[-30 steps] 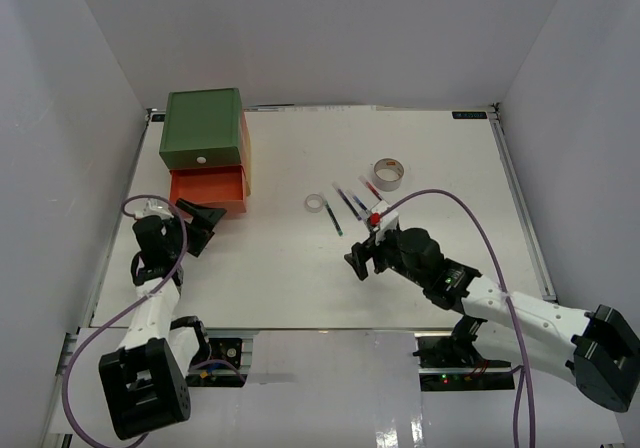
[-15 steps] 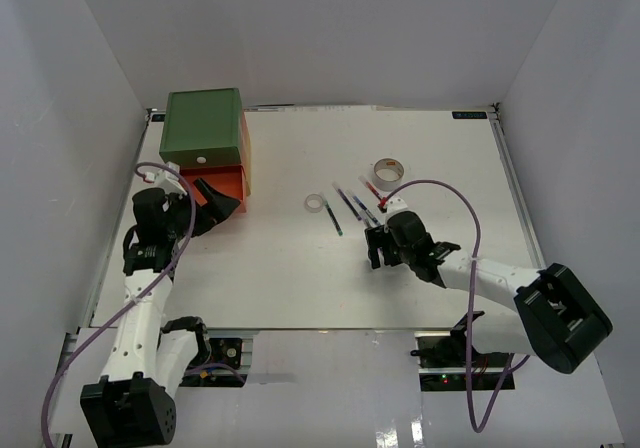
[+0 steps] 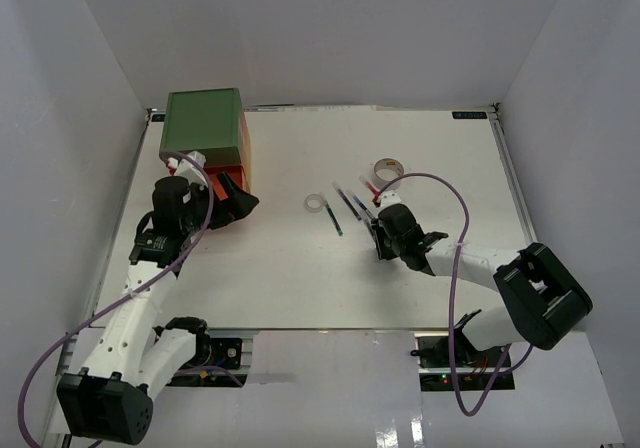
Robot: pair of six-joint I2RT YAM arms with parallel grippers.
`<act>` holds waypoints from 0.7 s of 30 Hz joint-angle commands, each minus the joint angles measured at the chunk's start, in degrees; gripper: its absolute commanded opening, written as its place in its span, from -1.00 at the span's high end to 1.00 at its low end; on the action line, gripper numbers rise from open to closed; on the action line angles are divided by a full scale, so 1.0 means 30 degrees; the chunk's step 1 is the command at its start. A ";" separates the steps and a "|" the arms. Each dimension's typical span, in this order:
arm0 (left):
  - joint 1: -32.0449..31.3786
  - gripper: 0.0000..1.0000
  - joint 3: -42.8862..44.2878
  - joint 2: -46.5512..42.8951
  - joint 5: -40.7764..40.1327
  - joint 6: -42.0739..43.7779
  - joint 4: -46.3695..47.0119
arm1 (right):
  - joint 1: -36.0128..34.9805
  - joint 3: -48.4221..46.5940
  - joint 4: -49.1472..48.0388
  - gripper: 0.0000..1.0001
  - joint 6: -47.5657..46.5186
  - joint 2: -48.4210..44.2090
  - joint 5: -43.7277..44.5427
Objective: Sort the stationery into containers
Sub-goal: Pick up the pen from the center of the board.
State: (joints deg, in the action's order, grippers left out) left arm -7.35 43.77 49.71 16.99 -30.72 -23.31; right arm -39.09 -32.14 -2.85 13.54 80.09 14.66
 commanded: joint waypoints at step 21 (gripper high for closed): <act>-0.9467 -0.92 0.2987 0.5984 -0.4462 -0.5285 0.5190 | -0.1441 0.0165 -0.0892 0.83 -0.0500 -0.5484 -0.2861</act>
State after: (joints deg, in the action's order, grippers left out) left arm -33.23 49.84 66.26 6.24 -43.42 -13.17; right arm -41.91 -32.05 -0.99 12.69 66.85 9.13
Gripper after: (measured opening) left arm 0.963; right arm 0.144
